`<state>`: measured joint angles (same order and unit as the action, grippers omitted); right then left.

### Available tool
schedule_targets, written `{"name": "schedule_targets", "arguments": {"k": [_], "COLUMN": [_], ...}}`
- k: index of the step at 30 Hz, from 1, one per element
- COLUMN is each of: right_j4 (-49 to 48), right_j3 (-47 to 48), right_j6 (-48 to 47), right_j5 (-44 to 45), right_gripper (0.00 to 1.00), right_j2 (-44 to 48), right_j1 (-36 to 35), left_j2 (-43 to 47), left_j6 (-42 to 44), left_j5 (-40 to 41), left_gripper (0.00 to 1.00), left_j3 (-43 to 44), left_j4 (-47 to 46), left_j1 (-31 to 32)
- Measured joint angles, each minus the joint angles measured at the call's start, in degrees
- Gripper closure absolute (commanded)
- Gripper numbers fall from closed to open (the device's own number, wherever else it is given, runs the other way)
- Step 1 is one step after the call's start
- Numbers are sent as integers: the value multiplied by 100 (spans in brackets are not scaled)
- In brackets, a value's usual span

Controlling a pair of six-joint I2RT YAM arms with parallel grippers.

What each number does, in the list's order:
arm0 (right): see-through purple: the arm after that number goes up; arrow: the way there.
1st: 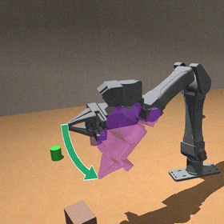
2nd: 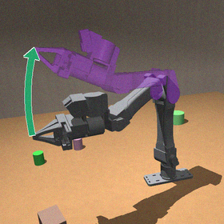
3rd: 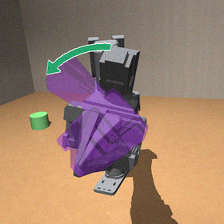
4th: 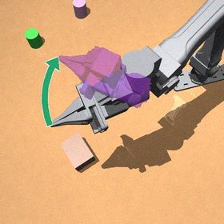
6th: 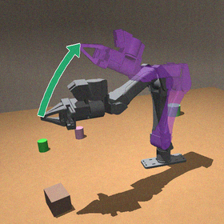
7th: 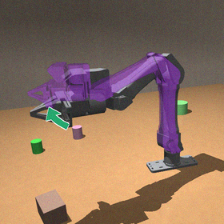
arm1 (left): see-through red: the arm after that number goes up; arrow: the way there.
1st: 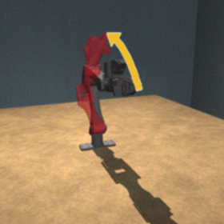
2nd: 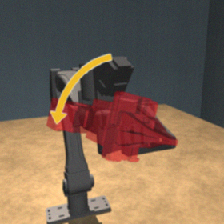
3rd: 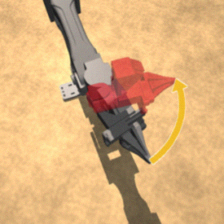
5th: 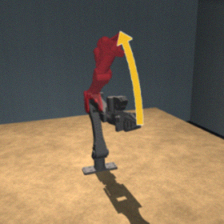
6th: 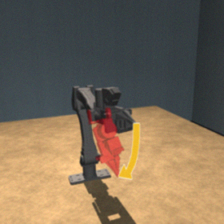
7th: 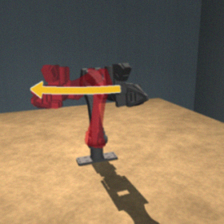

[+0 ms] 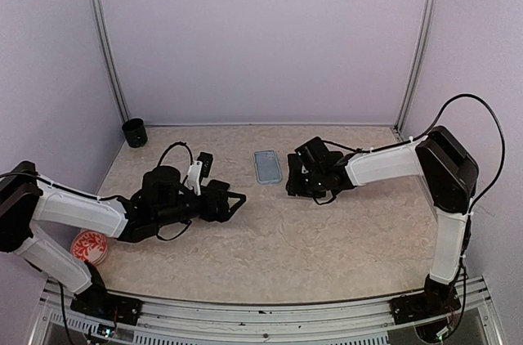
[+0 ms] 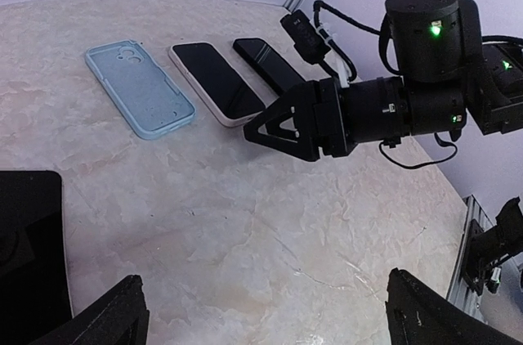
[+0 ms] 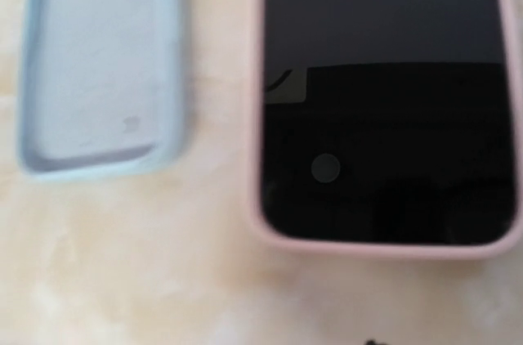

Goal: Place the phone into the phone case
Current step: Move the phone with the phone case to the center of the board, then move the phone case to the center of the board.

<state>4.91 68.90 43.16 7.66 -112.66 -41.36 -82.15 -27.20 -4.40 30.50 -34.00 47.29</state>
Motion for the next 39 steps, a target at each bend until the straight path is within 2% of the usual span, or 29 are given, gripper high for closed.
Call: {"name": "schedule_targets", "arguments": {"k": [10,18,21,24,29,35,39], "right_j4": [525,608,612,610,509,448,566], "right_j3": [1054,1453,1530,1547,1486,1276,1517], "right_j6": [-439,-581,-601,-599,-533,-496,-570], "right_j5": [511,470,330,125,-170,-308,-157], "right_gripper": [48,47,46,44,33,32,33], "right_j2": [-85,-398,-487,-518,-518,-507,-577], "right_j1": [-232,-328,-439,-551,-627,-636,-636], "left_j2": [57,120,155,166,15,-577,-776], "left_j6": [-68,-350,-476,-625,-841,-979,-1012], "left_j5": [396,1768,1982,1851,1429,927,752], "left_gripper": [1,1,1,1,1,1,1], "left_j3": [-2,435,483,389,227,223,223], "left_j4": [326,1919,2247,2326,2205,1805,1624], "left_j1": [0,-48,-293,-737,-1222,-1322,-1331]}}
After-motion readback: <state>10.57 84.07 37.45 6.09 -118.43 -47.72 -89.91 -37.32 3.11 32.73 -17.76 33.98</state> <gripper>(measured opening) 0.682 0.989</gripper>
